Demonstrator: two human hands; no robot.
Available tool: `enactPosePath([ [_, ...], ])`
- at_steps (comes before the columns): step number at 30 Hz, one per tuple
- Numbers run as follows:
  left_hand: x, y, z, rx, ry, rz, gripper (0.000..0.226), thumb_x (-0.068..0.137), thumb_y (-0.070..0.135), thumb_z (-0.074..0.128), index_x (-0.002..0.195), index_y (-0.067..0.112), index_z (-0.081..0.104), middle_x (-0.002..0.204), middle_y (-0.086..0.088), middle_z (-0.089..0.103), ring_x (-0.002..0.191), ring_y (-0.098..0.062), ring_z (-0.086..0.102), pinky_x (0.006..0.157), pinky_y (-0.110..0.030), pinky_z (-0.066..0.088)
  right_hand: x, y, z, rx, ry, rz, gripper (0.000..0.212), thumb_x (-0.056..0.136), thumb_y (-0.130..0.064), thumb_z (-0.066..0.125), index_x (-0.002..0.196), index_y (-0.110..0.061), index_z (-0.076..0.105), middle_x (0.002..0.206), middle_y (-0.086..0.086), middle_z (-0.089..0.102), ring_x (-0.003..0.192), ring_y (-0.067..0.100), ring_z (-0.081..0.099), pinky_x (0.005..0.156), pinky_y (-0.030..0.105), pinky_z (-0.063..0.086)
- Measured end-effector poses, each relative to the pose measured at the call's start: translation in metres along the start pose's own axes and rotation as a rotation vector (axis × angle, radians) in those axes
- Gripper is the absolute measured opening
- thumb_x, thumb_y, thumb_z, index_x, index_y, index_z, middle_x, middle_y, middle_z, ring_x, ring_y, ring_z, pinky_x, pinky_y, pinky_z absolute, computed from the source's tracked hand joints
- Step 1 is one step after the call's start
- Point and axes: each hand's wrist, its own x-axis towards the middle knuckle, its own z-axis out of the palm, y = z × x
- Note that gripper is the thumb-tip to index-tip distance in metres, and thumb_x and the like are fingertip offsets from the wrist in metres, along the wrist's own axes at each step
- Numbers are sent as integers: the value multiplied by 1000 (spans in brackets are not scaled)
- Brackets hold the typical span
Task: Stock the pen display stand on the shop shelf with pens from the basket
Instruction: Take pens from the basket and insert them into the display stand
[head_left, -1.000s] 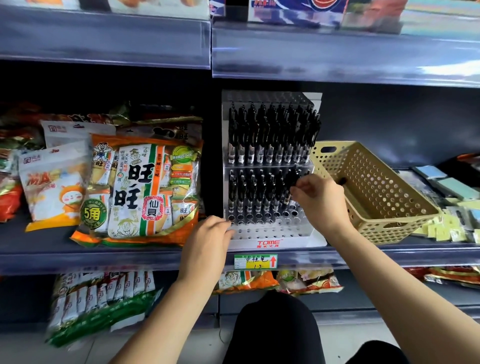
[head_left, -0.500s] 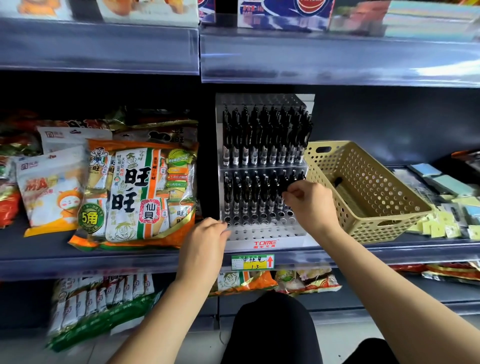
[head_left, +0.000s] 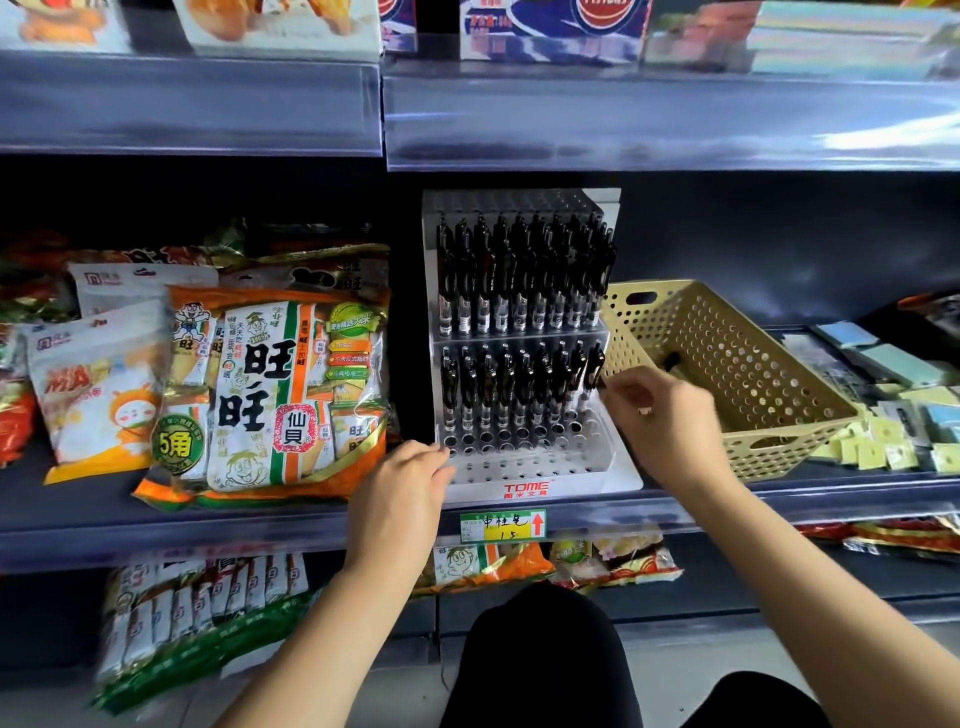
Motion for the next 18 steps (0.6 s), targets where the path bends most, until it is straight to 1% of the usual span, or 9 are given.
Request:
enactPosePath([
  [3,-2,-1,0,24,-4,8,19,89,16,62,105,11,73,110,2,70,86,-17,67,63,-23,47,-4,27,-38,-137,2,-85,30,85,-32,60,102,-8,68,92,4,70,72,16,62,67,32,53],
  [5,-2,2,0,33,-16,6,19,89,15,63,105,11,73,110,1,70,85,-18,68,61,-23,46,-6,48,-59,-235,-147,-90,34,83,-35,64,104,-9,67,93,3,68,73,17,60,67,30,50],
  [7,-3,3,-1,59,-32,-18,21,90,18,62,107,11,72,113,2,68,87,-19,67,59,-23,44,-7,68,-67,-332,-339,-72,37,79,-38,66,106,-12,67,98,3,70,77,18,64,71,35,54],
  [8,-3,4,0,81,-30,-23,24,89,20,62,109,10,71,116,2,66,89,-19,66,59,-25,45,-8,77,-69,-399,-382,-60,35,80,-39,65,105,-14,67,100,2,71,80,19,66,75,38,55],
  [11,-7,13,3,77,-8,27,32,84,20,68,113,6,68,124,-4,60,100,-24,60,76,-33,51,-9,93,-65,-493,-285,-81,13,86,-24,64,95,-16,69,91,5,71,75,26,65,69,40,54],
  [12,-10,19,4,37,8,64,35,83,19,69,114,5,67,124,-5,58,101,-23,59,82,-31,49,-9,94,-63,-491,-240,-104,9,85,-19,64,92,-17,71,87,4,72,72,26,65,65,36,53],
  [14,-13,38,3,-96,-24,96,39,86,22,66,123,9,62,124,0,56,106,-12,53,91,-24,41,-10,92,-63,-491,-159,-148,10,83,-10,65,86,-16,74,81,3,72,66,26,63,55,28,47],
  [16,-14,58,2,-256,-100,72,40,90,27,59,129,17,56,120,8,57,101,-1,50,93,-19,42,-10,92,-70,-483,-105,-175,13,82,-6,65,85,-15,74,77,4,72,61,25,62,51,26,42],
  [18,-12,78,4,-383,-176,52,39,92,29,56,130,22,55,112,16,59,90,6,53,85,-11,46,-10,86,-82,-478,-62,-194,17,80,-3,67,87,-16,74,75,3,72,57,24,63,49,22,38],
])
